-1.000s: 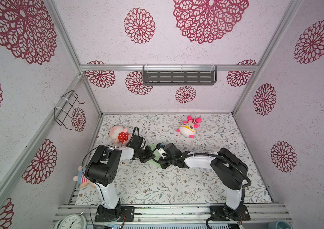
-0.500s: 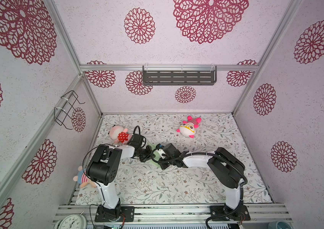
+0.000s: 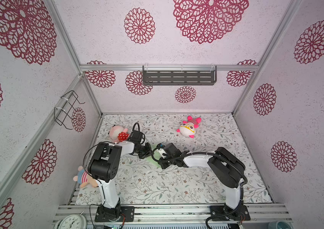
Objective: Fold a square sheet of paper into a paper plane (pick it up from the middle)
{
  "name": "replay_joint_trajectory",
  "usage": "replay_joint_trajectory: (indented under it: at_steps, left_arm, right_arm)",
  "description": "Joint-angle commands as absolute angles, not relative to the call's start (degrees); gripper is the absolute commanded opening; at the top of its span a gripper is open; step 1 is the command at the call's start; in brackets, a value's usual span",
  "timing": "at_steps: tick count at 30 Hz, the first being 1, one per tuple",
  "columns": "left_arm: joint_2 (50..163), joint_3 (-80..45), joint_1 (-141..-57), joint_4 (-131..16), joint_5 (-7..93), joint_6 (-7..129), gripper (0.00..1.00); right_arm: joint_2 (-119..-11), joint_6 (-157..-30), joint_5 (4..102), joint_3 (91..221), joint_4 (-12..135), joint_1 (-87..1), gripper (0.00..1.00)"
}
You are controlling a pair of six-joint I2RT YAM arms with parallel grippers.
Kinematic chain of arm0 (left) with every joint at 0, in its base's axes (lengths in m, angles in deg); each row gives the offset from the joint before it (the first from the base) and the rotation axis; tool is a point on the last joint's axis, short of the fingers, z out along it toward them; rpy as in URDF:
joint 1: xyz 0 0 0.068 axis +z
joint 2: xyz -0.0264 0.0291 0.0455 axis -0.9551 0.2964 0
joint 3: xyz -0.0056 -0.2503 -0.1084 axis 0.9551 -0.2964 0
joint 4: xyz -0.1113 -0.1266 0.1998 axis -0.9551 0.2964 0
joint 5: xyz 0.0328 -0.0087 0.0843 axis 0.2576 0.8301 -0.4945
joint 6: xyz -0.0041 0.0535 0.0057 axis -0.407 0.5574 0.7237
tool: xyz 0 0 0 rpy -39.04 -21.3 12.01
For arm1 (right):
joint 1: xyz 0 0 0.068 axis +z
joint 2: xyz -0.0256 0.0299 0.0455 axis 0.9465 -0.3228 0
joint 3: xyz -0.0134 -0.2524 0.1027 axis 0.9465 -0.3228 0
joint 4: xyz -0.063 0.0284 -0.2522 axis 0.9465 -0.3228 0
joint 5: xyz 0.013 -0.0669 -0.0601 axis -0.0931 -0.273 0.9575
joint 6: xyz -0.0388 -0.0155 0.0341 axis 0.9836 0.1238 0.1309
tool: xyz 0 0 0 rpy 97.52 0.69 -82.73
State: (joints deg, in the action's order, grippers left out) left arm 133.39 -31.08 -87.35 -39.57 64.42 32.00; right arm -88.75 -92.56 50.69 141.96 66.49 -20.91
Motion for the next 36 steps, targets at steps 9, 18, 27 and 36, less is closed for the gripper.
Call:
replay_joint_trajectory:
  at_steps: [9, 18, 27, 36]
  left_arm:
    - [136.03, -30.3, -85.04, -40.16, 64.21, 36.34, 0.11]
    - [136.18, -34.98, -81.59, -46.44, 64.84, 37.39, 0.12]
    - [139.14, -33.93, -78.62, -47.44, 62.44, 37.52, 0.16]
    - [139.44, -30.38, -77.42, -41.97, 55.35, 40.9, 0.15]
  right_arm:
    - [-90.45, -94.07, 51.4, 140.54, 59.45, -21.77, 0.09]
    - [-91.46, -94.86, 50.89, 140.81, 56.89, -21.78, 0.08]
    - [-91.46, -95.24, 50.35, 139.85, 55.97, -21.96, 0.08]
    - [-91.11, -95.23, 50.76, 139.76, 56.23, -21.96, 0.09]
